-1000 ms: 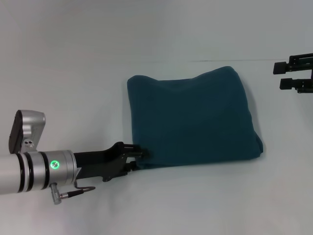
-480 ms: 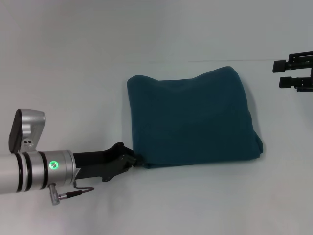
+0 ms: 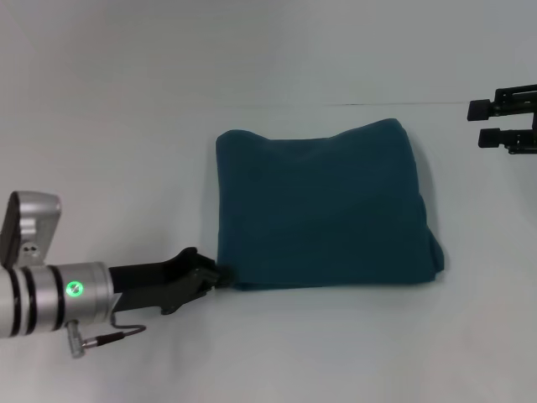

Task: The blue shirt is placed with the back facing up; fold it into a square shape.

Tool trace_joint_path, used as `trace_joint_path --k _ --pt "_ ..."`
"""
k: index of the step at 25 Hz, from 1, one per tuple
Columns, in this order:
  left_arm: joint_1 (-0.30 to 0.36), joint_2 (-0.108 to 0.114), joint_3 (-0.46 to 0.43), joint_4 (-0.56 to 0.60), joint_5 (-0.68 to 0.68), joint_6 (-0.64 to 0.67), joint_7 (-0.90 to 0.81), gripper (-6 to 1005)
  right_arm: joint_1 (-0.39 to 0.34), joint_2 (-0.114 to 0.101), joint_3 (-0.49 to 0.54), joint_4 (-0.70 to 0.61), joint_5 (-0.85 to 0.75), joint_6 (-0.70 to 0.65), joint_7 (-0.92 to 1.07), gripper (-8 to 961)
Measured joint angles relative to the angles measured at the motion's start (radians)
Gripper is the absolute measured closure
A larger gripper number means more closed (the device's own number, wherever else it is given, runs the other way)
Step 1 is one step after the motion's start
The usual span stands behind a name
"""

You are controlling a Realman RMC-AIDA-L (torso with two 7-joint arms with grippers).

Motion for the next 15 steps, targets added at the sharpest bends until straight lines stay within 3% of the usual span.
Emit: trace_joint_path --k 3,15 --pt "0.040 0.001 -0.003 0.035 -0.001 0.023 -0.009 972 0.000 0.000 0.000 0.000 0.000 0.001 0.000 359" --pt "0.094 0.010 -0.039 0.066 0.000 0.074 -0.004 961 0.002 0.004 0.002 0.000 0.002 0.002 0.001 360"
